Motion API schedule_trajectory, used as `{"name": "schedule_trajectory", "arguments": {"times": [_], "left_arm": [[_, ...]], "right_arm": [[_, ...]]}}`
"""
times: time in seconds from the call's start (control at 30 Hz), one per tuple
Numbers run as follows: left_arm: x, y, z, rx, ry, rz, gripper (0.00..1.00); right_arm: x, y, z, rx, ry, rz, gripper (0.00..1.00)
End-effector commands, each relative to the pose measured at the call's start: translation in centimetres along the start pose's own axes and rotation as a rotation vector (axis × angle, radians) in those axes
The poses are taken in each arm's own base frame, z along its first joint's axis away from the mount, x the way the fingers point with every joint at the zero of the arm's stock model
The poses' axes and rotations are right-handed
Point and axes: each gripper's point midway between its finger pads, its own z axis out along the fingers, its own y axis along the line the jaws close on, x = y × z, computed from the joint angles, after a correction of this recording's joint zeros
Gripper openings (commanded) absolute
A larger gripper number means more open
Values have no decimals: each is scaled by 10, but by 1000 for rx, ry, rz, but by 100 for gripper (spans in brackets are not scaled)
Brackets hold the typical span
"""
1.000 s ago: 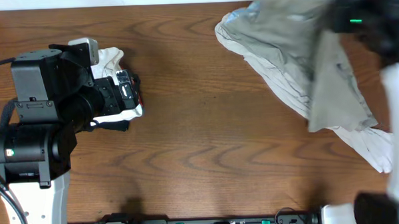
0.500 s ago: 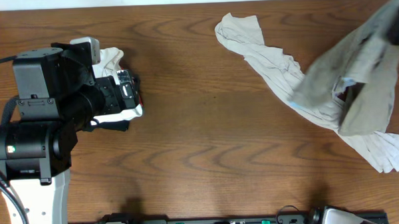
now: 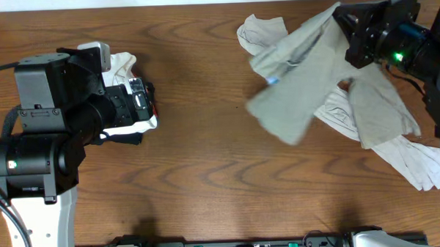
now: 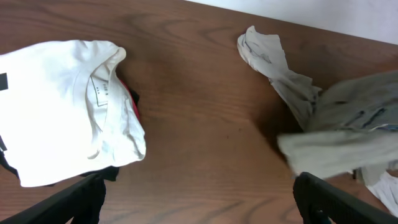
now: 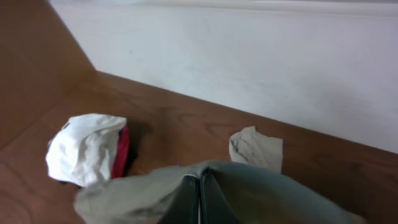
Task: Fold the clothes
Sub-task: 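Lift the khaki shorts with the right gripper and drop them mid-table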
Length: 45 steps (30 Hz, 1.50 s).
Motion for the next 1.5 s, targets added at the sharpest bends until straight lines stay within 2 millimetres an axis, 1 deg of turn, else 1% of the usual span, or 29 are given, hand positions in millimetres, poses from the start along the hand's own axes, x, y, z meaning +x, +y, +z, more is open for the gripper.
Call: {"name": "schedule_trajectory", "arguments": {"times": [0.0,0.07,0.1,0.2,0.33,0.43,0.5,0.53,0.63,0.73,0.8,0.87,0.9,0.93,0.97,1.0,1.03,1.07,1.13,1.17,1.2,1.23,1.27,1.3,1.33,1.4,1.47], "left_arm": [[-3,0,-4,-7,-15,29,98],[-3,2,-4,-23,-18,32,98],[-4,5,-4,-36,-20,32,98],[-4,6,-5,-43,-22,36,98],[-5,9,-5,-61,-28,40,98],[-6,9,-5,-64,-30,40,98],[-6,10,-5,-69,-30,40,98],[-6,11,-5,-73,-31,40,98],[-6,13,-5,-86,-33,40,98],[-7,13,-5,-86,-36,40,98],[-7,13,-5,-86,-36,40,98],[-8,13,-5,-85,-38,41,98],[-8,13,-5,-85,-38,41,98],[-8,13,-5,-85,-38,41,98],[-8,13,-5,-85,-38,40,98],[-8,13,-5,-85,-38,40,98],[-8,13,-5,-84,-38,41,98],[-8,13,-5,-84,-38,40,98],[-7,13,-5,-84,-37,40,98],[-7,13,-5,-84,-36,40,98],[-7,13,-5,-84,-35,40,98],[-6,13,-5,-85,-33,39,98],[-6,13,-5,-85,-31,39,98],[-5,13,-5,-86,-28,38,98],[-5,13,-5,-86,-26,38,98],[-3,13,-5,-87,-19,37,98],[-1,14,-5,-88,-13,35,98]], "right_arm": [[-32,31,-47,-40,-129,-41,1],[-38,43,-62,-69,-159,-38,1],[-41,54,-73,-107,-179,-54,1],[-46,77,-94,-190,-214,-76,1],[-49,115,-124,-352,-261,-128,1],[-52,137,-145,-457,-297,-173,1],[-56,144,-154,-477,-326,-184,1],[-57,144,-156,-473,-335,-188,1],[-60,139,-153,-440,-340,-179,1],[-57,129,-134,-431,-294,-140,1],[-53,119,-113,-429,-243,-100,1],[-48,106,-84,-426,-180,-53,1],[-45,96,-63,-424,-139,-22,1],[-42,90,-47,-426,-108,-2,2],[-36,81,-23,-428,-65,25,3],[-32,76,-8,-431,-40,36,3],[-26,67,19,-430,-1,52,4],[-20,61,38,-435,26,56,6],[-4,49,82,-444,82,67,13],[5,41,105,-439,109,74,22],[15,32,126,-427,135,88,35],[23,23,142,-412,158,103,47],[34,12,158,-384,184,120,55],[43,-4,171,-338,205,137,60],[53,-22,180,-273,229,154,63],[70,-57,186,-146,279,191,63],[92,-87,183,-23,353,231,63]]}}
